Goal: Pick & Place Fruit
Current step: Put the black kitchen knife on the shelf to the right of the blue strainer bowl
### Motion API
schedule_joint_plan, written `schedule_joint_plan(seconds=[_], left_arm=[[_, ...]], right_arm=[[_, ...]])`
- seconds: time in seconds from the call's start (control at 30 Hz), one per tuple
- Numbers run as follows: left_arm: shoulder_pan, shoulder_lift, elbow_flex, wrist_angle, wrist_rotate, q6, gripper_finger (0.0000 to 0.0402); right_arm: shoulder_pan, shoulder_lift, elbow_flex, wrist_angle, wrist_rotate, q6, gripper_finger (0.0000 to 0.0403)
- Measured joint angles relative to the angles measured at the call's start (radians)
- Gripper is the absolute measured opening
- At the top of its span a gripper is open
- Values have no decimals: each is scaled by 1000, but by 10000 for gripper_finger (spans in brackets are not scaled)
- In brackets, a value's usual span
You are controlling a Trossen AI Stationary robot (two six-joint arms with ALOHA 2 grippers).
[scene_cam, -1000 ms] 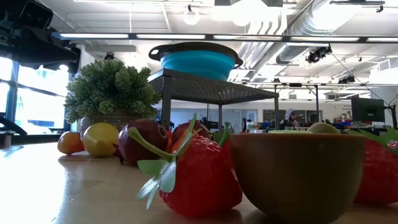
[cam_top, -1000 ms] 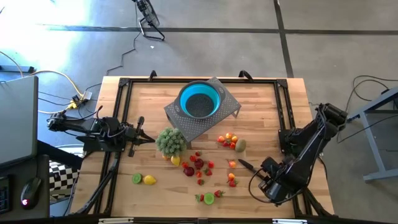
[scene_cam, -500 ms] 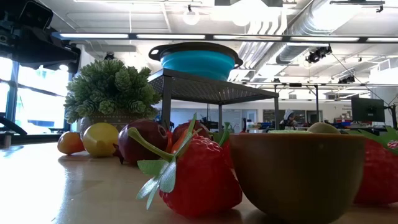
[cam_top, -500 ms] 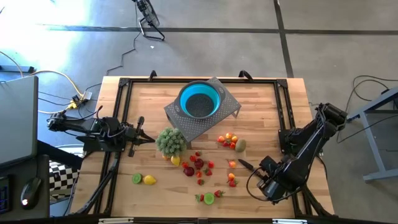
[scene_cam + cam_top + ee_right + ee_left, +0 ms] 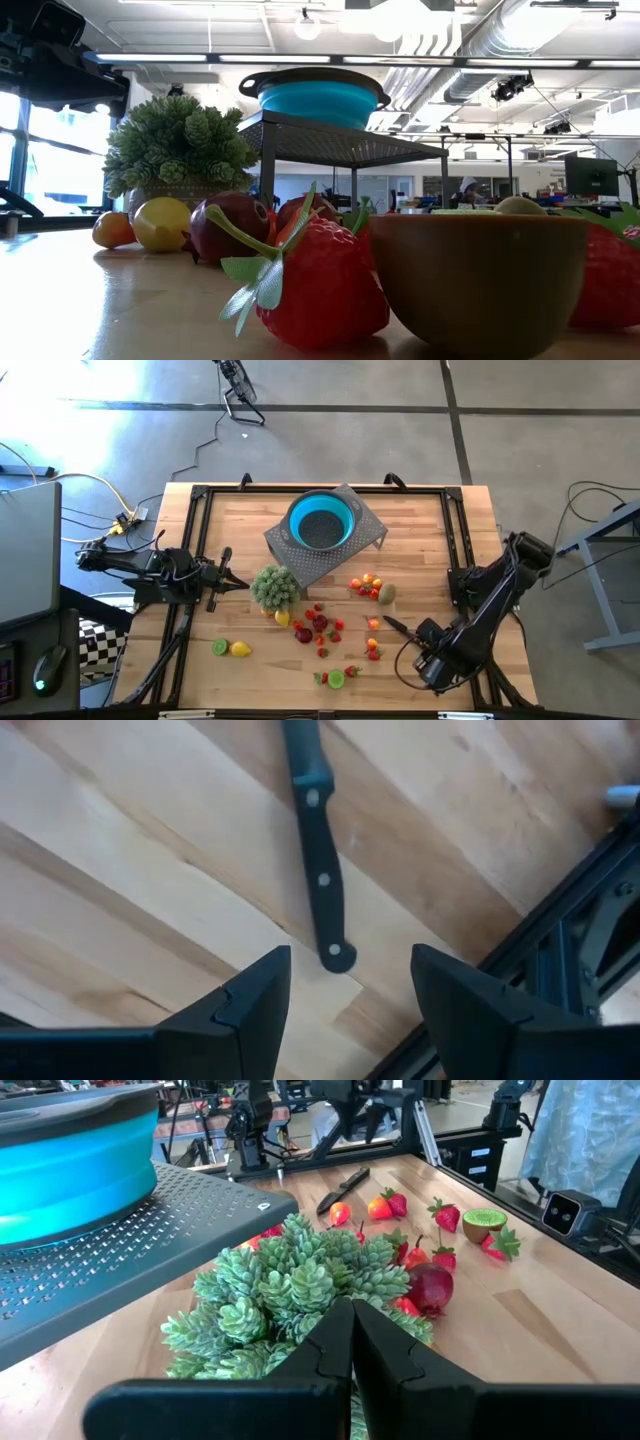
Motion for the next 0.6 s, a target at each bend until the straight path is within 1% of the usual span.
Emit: schedule_joint_plan(seconds=[0.1, 0.2, 0.27, 0.4, 0.6], left_arm=[[0, 0, 0, 0, 0, 0, 1], [0, 0, 0, 0, 0, 0, 1], [0, 0, 0, 0, 0, 0, 1], [0, 0, 0, 0, 0, 0, 1], [0, 0, 0, 0, 0, -1, 1]], right_arm=[[5, 25, 0, 2, -27, -18, 201], [14, 35, -6, 29, -20, -30, 201], [18, 35, -28, 63, -20, -31, 201], [17, 35, -100, 113, -59, -48, 201], [3, 35, -183, 261, -83, -102, 201]])
